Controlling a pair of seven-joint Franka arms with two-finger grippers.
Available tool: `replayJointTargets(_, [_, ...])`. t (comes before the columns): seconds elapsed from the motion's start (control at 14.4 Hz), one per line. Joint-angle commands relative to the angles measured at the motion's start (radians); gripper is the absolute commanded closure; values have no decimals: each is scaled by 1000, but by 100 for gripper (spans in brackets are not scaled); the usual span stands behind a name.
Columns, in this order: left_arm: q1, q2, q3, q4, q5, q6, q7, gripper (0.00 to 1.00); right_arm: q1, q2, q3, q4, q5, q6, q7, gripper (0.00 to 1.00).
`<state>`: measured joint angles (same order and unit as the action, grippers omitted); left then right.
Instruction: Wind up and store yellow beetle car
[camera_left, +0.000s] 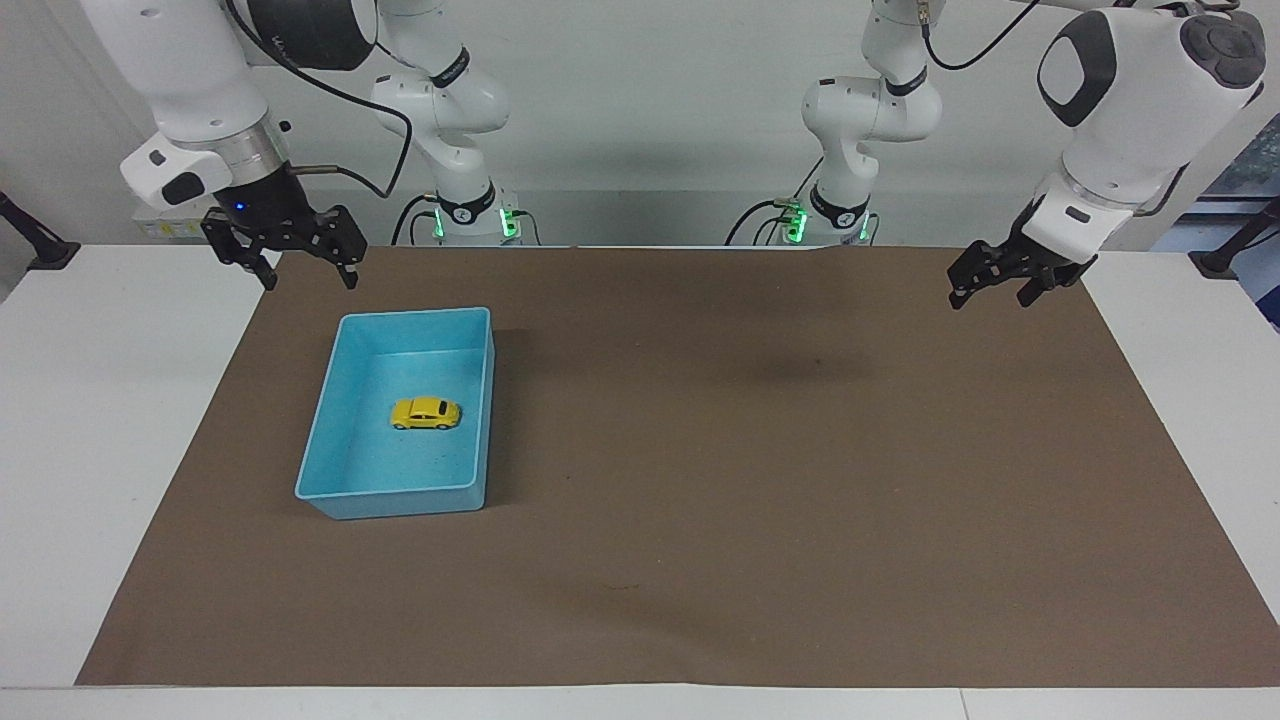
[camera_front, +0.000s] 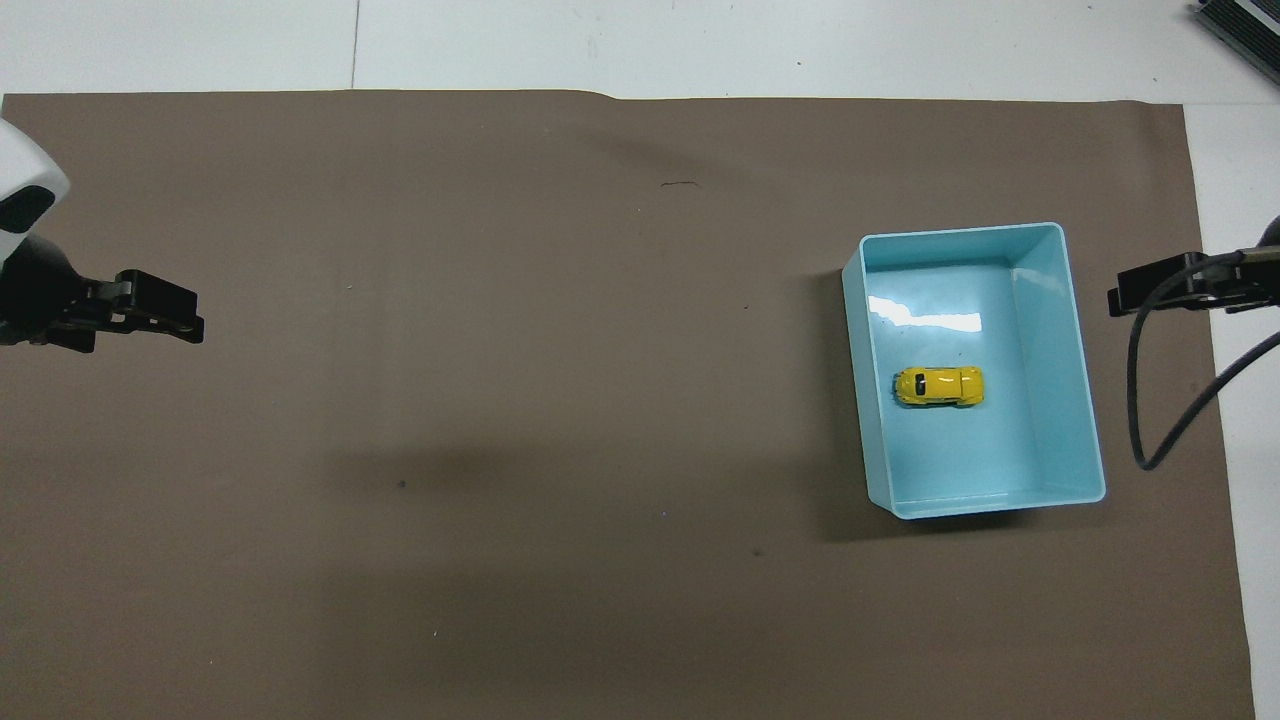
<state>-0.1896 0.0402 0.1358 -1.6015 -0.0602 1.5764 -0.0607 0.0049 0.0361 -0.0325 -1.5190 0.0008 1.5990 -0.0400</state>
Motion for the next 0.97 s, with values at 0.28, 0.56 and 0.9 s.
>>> replayJointTargets(0.28, [12,12,-5,26,-6,-23,1,0,1,11,8,0,59,36,-15,0])
replayJointTargets(0.56, [12,12,-5,26,-6,-23,2,0,13,-5,11,-24,61,21,-15,0])
replayJointTargets(0.9, [12,12,-5,26,-6,-23,1,0,4,-5,11,-23,62,3,-15,0])
